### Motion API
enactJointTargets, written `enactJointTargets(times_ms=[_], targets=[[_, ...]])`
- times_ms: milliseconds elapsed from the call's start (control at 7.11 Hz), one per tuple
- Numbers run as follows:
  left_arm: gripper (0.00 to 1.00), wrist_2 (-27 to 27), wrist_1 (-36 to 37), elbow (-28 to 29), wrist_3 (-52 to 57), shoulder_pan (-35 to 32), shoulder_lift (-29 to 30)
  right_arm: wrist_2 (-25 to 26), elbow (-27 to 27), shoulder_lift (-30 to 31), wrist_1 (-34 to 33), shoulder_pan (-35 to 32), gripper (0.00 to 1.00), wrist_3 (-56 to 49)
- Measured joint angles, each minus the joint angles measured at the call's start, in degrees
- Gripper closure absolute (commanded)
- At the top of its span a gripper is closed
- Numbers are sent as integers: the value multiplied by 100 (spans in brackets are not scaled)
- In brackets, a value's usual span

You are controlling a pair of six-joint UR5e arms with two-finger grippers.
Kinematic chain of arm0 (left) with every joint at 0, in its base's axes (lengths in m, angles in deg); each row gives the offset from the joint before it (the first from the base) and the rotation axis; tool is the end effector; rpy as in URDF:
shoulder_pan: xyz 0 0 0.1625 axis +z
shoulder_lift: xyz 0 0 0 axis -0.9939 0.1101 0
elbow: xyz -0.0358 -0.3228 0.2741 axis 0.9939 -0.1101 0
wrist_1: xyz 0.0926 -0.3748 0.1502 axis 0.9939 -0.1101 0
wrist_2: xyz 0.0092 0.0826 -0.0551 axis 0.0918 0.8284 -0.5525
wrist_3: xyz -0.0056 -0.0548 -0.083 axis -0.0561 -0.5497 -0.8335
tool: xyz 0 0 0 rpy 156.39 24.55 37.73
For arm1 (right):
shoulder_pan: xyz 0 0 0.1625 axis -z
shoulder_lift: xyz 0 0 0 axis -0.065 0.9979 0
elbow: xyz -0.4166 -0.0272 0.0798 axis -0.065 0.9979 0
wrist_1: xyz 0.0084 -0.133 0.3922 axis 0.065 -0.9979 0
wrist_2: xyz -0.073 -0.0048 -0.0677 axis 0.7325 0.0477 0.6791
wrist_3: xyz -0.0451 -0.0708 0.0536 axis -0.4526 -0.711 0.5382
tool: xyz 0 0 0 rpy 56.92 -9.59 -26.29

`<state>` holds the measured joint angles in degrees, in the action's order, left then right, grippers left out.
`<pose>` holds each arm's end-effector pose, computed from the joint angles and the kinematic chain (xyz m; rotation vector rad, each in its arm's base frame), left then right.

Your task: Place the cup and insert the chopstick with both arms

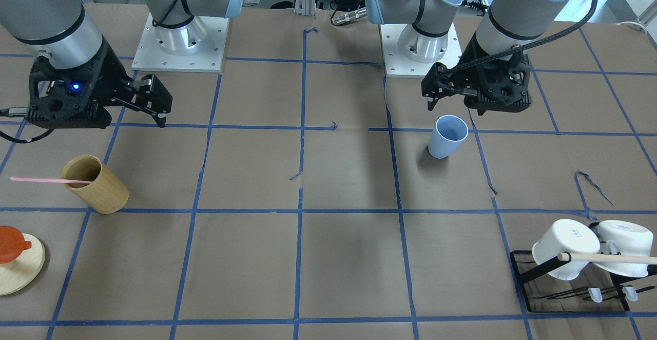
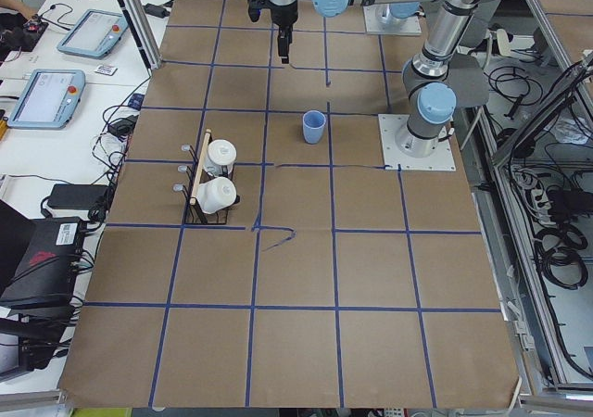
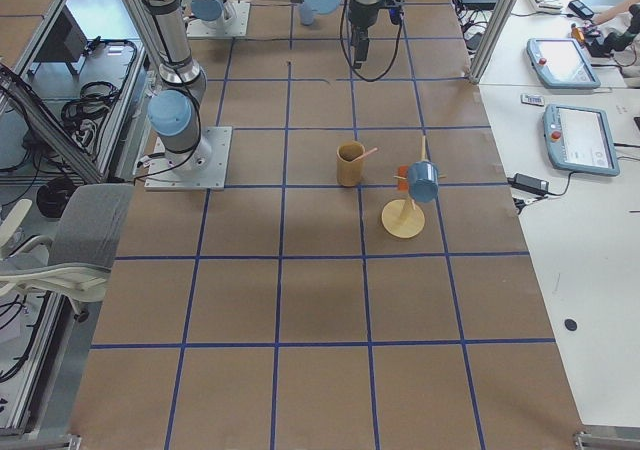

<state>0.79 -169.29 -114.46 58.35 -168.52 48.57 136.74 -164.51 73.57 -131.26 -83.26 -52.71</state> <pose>-0.0896 -0.4800 0.4402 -0.1105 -3.1317 -0.1611 0.1061 -0.5353 0.4750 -0.0538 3.1302 0.0662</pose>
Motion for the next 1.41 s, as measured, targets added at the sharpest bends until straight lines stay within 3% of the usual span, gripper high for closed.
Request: enactJointTargets(times_ms=[281, 844, 984, 1125, 1266, 1406], targets=[[0, 27, 102, -412, 51, 329, 121, 43, -30, -81, -349, 6, 0, 6], [0, 63, 938, -1811, 90, 495, 143, 115, -145, -142, -637, 91, 0, 5], [9, 70, 987, -1966, 94, 502, 182, 127, -196, -143, -635, 191, 0, 5], [11, 125, 1040, -2057, 128, 507, 256, 124, -257, -141, -617, 332, 0, -1], [30, 230, 1141, -2121, 195, 510, 334, 131, -319, -136, -607, 461, 0, -4], [73, 298, 1271, -2189, 247, 512, 395, 140, -370, -120, -593, 545, 0, 1]])
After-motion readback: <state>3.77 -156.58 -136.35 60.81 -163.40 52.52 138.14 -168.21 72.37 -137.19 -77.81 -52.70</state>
